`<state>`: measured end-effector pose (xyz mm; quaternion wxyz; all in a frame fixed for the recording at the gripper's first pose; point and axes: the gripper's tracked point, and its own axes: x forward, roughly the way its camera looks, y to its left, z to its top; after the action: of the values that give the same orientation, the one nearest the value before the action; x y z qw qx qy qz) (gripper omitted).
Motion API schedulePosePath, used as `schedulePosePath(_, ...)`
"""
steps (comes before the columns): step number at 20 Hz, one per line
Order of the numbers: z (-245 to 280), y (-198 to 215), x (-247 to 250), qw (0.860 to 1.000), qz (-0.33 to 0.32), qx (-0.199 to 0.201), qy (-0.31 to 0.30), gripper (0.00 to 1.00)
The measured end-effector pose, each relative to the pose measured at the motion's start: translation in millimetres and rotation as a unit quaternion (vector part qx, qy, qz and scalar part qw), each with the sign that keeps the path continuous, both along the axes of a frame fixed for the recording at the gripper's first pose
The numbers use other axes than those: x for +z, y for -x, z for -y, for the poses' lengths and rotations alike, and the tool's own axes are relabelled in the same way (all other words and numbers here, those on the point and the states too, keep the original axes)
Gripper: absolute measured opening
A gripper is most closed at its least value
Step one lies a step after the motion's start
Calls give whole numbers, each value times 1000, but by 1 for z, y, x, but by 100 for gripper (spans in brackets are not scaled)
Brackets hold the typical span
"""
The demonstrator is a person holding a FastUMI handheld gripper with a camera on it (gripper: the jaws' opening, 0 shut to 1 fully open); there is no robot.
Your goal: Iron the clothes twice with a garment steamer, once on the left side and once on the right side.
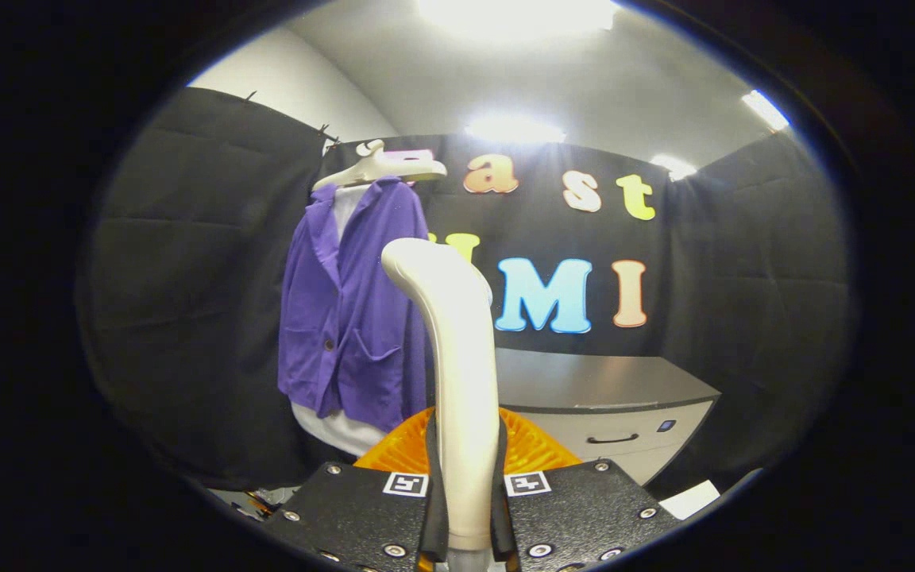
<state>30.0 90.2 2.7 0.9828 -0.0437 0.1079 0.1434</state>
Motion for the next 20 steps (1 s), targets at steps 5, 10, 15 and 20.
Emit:
schedulePosePath(5,27,-9,14,998,16,-59,-9,20)
schedulePosePath(10,7,-5,14,997,10,-79,-4,20)
schedulePosePath(15,-16,7,18,996,16,-83,9,20)
schedulePosePath(20,-33,15,25,996,29,-87,15,20)
